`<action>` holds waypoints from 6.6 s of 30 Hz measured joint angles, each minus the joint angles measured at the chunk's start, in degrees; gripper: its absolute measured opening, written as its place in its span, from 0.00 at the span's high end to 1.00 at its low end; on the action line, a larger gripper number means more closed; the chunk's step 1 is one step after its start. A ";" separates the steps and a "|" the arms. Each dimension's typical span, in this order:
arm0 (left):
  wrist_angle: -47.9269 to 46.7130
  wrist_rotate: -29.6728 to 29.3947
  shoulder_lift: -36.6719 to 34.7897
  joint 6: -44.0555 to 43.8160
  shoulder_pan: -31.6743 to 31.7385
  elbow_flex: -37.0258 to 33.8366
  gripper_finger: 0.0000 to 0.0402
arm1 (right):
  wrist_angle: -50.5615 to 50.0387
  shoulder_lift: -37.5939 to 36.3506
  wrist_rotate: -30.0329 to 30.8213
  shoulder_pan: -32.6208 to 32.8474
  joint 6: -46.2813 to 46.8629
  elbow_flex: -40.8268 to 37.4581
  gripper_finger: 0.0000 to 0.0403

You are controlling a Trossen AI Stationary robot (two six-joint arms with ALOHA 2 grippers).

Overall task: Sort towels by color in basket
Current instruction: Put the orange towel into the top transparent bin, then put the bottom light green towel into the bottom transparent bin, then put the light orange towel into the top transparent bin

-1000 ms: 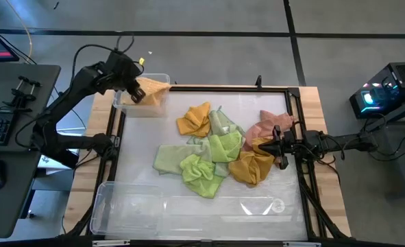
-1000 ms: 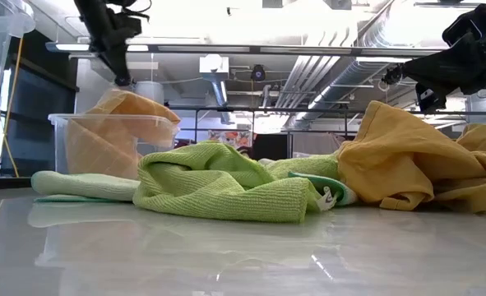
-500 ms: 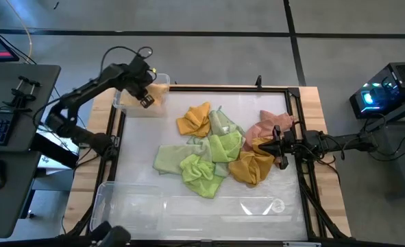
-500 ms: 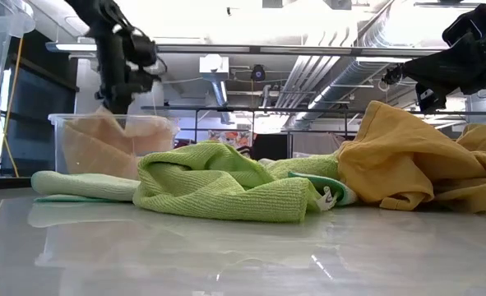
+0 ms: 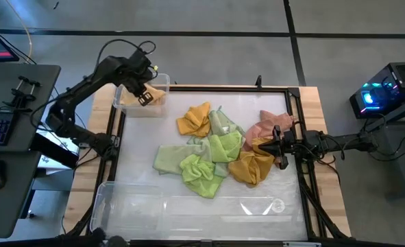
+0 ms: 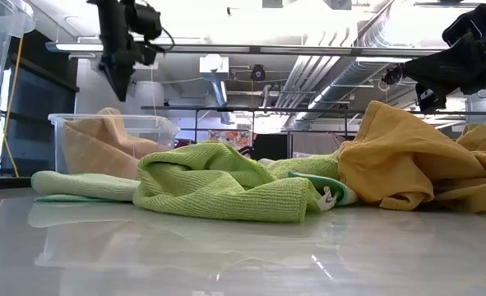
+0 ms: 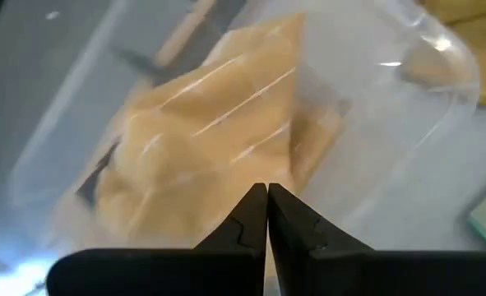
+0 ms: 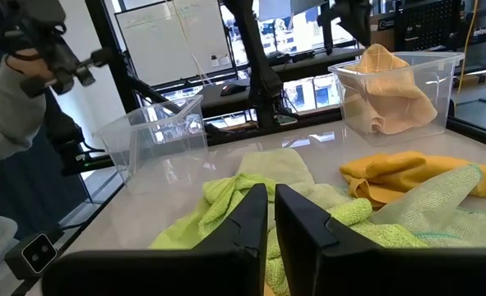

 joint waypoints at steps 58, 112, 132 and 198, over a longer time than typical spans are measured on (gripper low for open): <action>64.58 -2.42 -0.38 -0.96 -64.53 -28.53 1.00 | 0.00 0.00 -0.02 -0.02 0.02 -0.01 0.94; 40.60 -47.37 5.04 -9.29 -105.21 16.35 0.99 | -0.02 -0.02 -0.02 -0.01 0.01 -0.01 0.94; -10.61 -29.28 6.45 -90.60 -113.89 7.99 0.99 | -0.02 -0.02 -0.13 -0.01 0.01 -0.01 0.94; 43.50 -13.21 16.94 -25.71 -48.74 -2.42 0.68 | -0.02 0.00 -0.13 0.00 0.02 -0.02 0.94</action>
